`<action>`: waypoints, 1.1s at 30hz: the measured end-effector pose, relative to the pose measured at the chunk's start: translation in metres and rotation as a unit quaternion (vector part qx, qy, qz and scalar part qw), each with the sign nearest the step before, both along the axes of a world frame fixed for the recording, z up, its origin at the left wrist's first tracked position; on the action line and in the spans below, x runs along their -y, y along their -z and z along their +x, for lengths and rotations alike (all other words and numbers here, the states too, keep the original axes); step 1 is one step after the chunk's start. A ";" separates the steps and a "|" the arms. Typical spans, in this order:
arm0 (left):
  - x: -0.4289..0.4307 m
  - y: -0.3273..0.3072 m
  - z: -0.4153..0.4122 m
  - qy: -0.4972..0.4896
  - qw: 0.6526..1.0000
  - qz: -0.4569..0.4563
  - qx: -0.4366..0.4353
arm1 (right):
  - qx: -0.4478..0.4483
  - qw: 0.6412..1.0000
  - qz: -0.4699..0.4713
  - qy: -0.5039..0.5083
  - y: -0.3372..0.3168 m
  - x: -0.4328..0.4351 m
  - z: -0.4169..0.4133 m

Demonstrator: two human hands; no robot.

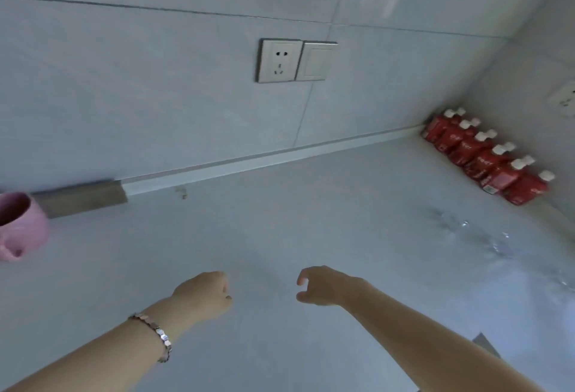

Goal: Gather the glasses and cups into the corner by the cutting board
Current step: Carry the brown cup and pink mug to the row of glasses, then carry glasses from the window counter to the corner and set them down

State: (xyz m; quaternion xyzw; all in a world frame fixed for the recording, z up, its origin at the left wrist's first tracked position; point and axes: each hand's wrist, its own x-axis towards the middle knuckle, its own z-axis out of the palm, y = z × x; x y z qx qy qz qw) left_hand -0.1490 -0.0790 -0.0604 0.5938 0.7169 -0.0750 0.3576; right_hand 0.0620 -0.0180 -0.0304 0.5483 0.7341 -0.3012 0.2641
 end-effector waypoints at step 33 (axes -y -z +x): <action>-0.243 -0.013 0.440 0.094 0.993 0.071 0.005 | -0.120 0.834 0.218 0.492 0.017 -0.185 0.513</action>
